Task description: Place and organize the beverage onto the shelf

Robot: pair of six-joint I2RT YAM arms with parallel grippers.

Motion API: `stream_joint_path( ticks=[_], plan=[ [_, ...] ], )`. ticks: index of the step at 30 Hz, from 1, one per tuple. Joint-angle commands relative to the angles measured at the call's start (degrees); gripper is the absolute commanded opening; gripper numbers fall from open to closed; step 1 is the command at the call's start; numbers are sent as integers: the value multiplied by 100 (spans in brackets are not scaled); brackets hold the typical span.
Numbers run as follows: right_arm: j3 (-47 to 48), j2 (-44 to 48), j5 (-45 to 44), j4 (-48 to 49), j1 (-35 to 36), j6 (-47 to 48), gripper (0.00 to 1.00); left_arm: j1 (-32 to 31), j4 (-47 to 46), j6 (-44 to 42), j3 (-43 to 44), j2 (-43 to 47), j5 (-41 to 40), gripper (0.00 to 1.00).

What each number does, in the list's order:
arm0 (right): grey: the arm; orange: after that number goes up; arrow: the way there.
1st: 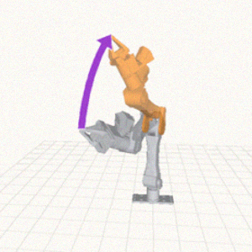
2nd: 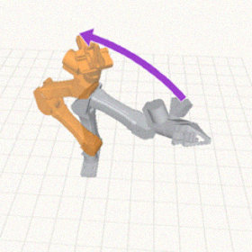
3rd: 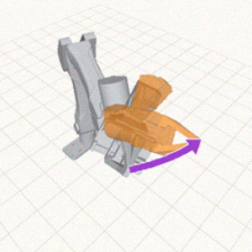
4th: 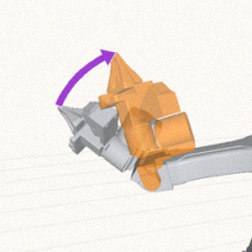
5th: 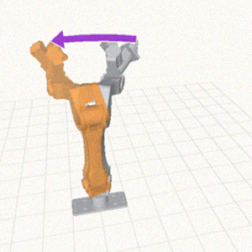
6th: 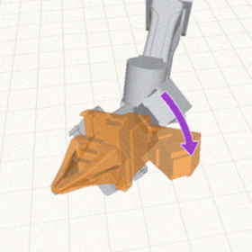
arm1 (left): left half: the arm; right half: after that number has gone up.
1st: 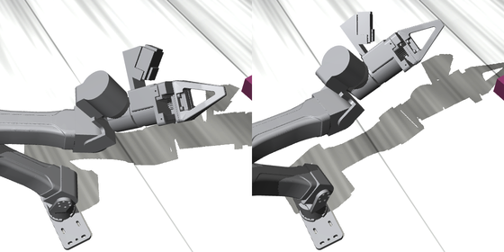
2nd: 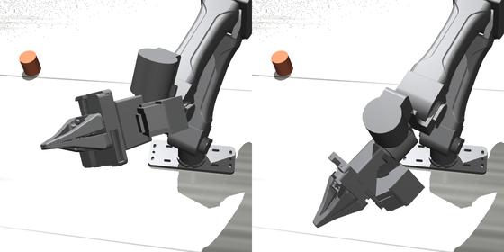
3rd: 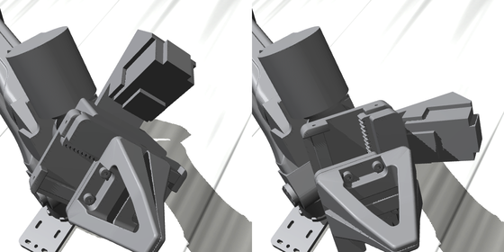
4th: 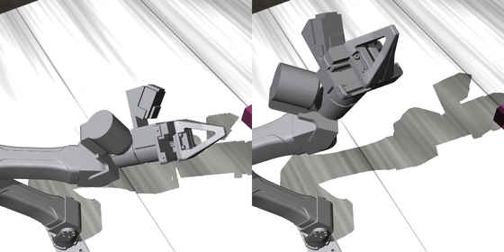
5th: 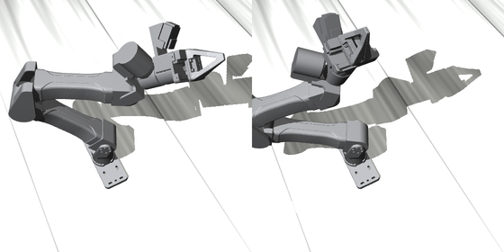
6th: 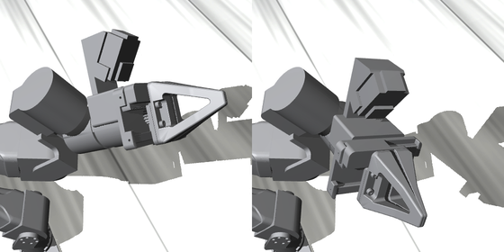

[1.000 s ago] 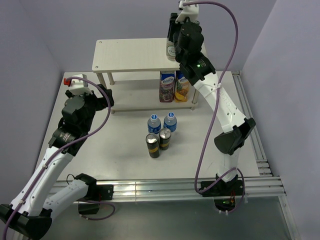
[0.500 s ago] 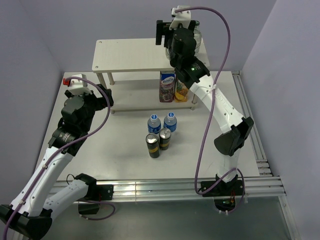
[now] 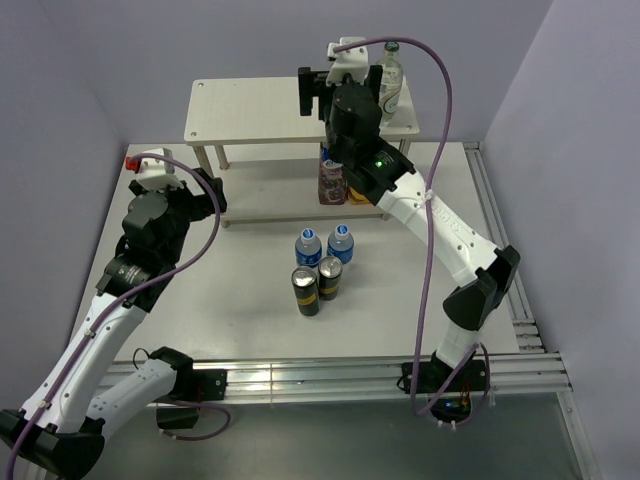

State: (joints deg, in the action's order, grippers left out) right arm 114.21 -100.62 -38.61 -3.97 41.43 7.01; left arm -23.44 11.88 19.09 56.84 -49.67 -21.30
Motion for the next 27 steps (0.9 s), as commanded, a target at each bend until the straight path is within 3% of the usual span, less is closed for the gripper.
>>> stream_joint_path(
  ticks=[1,5,9,15,17,20,27],
  plan=[
    [-276,534,-471,379,163,117,100,24,-142,-90,20,80,-23,99],
    [-715,903,-691,379,269,-76,100,24,-142,-99,20,80,-32,99],
    [-1836,1823,-885,343,549,-558,100,24,-133,-125,20,63,38,99],
    [-4384,3581,-912,450,1577,-1594,99,15,-195,-222,11,19,1109,99],
    [-4854,3847,-824,152,1938,-2078,98,-20,-195,-213,20,-34,1896,99],
    [-5558,4173,-815,-367,2220,-2791,98,-125,128,-125,169,-349,2419,100],
    [-6743,4962,-1008,-1062,2466,-3837,97,-1319,527,357,302,-931,1613,99]
  ],
)
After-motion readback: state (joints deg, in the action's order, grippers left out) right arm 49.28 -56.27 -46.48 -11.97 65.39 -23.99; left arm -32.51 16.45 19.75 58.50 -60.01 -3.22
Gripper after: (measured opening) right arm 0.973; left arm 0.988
